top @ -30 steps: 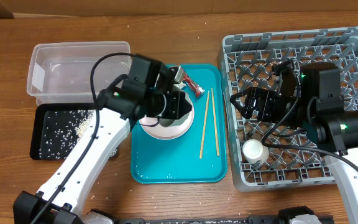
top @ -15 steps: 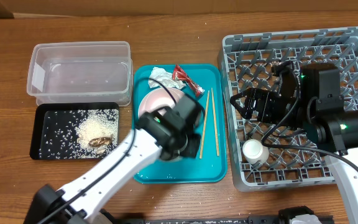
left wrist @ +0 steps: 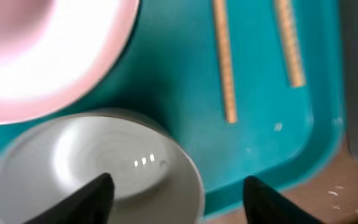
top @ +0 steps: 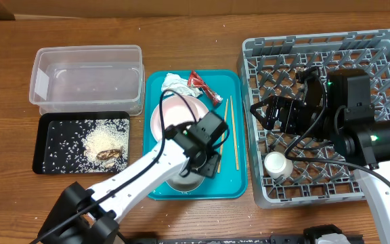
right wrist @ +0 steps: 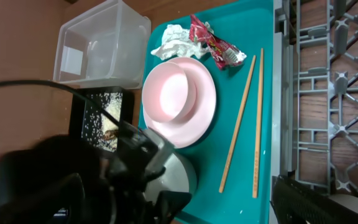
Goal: Sort waste into correct bins and load items into the dishwasher
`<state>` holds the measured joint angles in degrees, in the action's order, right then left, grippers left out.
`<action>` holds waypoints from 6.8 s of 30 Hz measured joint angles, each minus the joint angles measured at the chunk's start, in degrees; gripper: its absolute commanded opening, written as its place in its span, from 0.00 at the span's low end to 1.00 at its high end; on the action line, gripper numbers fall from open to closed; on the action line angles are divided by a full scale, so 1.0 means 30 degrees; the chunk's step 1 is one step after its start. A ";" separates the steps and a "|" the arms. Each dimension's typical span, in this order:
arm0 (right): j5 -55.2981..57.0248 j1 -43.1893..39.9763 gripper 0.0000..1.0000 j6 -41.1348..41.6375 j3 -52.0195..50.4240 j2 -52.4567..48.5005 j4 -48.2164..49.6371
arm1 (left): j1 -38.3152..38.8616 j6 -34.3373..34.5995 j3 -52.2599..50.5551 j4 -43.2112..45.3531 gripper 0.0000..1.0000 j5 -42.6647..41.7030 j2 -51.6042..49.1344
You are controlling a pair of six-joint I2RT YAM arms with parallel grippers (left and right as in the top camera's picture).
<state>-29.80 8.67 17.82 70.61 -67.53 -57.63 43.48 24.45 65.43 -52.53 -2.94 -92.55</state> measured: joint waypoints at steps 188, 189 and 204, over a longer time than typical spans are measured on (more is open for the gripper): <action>0.2084 0.0000 1.00 0.0138 0.0000 -0.0197 -0.0087 | -1.0819 -0.6390 -0.6040 0.7424 1.00 0.1282 1.9766; 0.2084 0.0000 1.00 0.0138 0.0000 -0.0197 -0.0109 | -1.1023 -0.6397 -0.7206 0.8342 1.00 0.1093 2.0524; 0.2084 0.0000 1.00 0.0131 0.0000 -0.0197 -0.0102 | -1.2050 -0.6725 -1.8258 1.2881 1.00 -0.0270 3.0418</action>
<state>-23.55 8.67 18.22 70.61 -68.12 -57.93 7.33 4.27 10.66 -13.89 -3.75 -1.30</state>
